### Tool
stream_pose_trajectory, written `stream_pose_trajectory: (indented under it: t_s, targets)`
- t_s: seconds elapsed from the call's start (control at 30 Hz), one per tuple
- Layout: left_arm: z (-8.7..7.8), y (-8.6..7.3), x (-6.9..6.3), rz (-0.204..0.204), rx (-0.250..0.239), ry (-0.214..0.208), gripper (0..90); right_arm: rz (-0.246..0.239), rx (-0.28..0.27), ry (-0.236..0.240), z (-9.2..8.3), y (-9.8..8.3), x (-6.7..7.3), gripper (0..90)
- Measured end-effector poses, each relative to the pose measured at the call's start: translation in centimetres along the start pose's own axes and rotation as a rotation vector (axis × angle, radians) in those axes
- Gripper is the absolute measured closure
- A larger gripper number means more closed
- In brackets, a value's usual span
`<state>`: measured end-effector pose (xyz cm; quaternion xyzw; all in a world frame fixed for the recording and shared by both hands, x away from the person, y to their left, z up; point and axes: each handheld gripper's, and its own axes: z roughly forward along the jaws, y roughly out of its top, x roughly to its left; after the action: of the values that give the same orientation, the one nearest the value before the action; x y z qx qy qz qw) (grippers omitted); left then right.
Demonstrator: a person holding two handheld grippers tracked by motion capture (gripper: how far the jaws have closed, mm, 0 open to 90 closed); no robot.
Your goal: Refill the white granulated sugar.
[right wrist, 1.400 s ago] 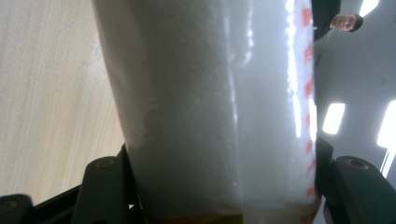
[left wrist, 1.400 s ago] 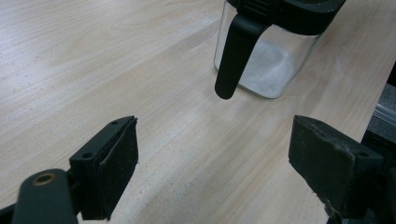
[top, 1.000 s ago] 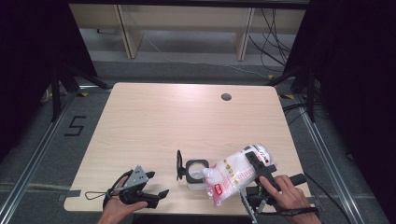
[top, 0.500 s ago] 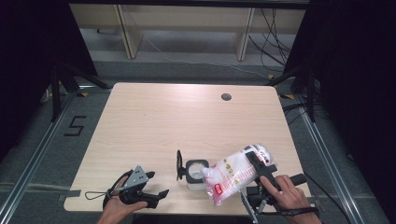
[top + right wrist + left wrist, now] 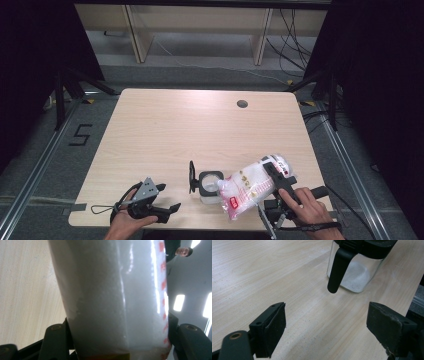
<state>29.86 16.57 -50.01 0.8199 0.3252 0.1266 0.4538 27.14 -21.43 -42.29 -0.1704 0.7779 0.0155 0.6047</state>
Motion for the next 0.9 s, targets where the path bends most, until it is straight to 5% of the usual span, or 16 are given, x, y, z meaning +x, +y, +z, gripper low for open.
stream_pose_trajectory:
  t_s: [0.63,0.77,0.8,0.9]
  targets:
    - [0.02,0.00,-0.04,-0.002,-0.002,-0.003,15.4,0.029,-0.011,-0.009,0.00,-0.08,0.16,39.6]
    - [0.02,0.00,-0.03,-0.003,-0.003,-0.003,15.4,-0.016,-0.010,-0.001,-0.03,0.01,-0.17,39.6]
    - [0.01,-0.01,-0.04,-0.003,-0.002,-0.003,15.4,0.025,-0.013,-0.005,0.04,-0.04,0.22,39.6]
    - [0.02,-0.01,-0.06,-0.003,-0.002,-0.003,15.4,0.036,-0.010,-0.001,0.00,-0.01,0.33,39.6]
